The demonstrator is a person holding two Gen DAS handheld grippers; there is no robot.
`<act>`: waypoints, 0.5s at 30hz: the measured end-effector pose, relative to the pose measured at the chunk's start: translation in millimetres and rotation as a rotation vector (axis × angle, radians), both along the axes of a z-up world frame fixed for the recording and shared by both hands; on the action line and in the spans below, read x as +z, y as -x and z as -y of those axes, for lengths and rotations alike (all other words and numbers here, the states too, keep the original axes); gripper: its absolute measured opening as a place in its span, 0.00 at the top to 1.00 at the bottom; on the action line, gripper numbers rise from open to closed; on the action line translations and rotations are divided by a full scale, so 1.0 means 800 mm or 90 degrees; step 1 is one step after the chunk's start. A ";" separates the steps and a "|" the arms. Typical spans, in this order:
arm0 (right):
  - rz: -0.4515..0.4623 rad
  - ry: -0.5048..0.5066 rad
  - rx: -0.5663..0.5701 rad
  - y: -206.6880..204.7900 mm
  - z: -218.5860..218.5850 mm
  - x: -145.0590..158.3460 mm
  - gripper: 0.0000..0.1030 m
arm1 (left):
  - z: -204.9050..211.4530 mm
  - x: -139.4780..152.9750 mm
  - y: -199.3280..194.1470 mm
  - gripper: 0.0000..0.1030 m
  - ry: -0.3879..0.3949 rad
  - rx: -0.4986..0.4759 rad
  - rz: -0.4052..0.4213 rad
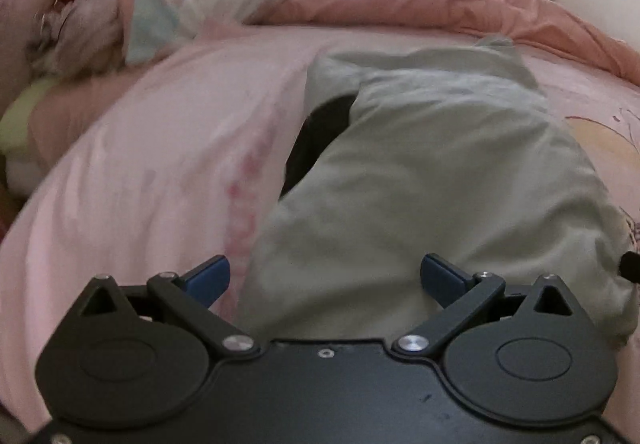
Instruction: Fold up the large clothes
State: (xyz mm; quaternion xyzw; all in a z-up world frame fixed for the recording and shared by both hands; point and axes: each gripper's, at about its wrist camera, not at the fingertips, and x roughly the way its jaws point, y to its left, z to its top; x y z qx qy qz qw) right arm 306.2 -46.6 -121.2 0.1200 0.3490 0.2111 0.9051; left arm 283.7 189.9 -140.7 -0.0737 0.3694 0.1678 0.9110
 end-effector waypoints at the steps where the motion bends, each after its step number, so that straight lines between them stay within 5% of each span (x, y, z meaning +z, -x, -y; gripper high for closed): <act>1: 0.001 0.007 0.007 0.003 -0.003 0.003 0.33 | 0.002 -0.002 0.012 0.00 0.002 0.001 0.001; 2: -0.002 0.016 0.025 0.004 -0.011 0.004 0.34 | 0.002 -0.002 0.018 0.00 0.003 -0.001 0.002; 3: -0.004 0.024 0.041 0.006 -0.019 0.003 0.55 | 0.003 -0.004 0.022 0.00 0.001 -0.007 0.004; 7: 0.065 0.131 0.035 0.028 -0.049 0.005 0.80 | 0.007 -0.005 0.019 0.64 0.007 -0.041 0.014; 9: 0.075 0.150 0.033 0.038 -0.046 0.017 1.00 | 0.013 0.002 0.022 0.80 -0.037 -0.039 0.000; 10: 0.072 0.159 0.031 0.039 -0.043 0.027 1.00 | 0.010 0.005 0.022 0.88 -0.038 -0.042 -0.007; 15: 0.039 0.158 0.026 0.029 -0.036 0.021 1.00 | 0.011 0.003 0.025 0.87 -0.063 -0.066 -0.018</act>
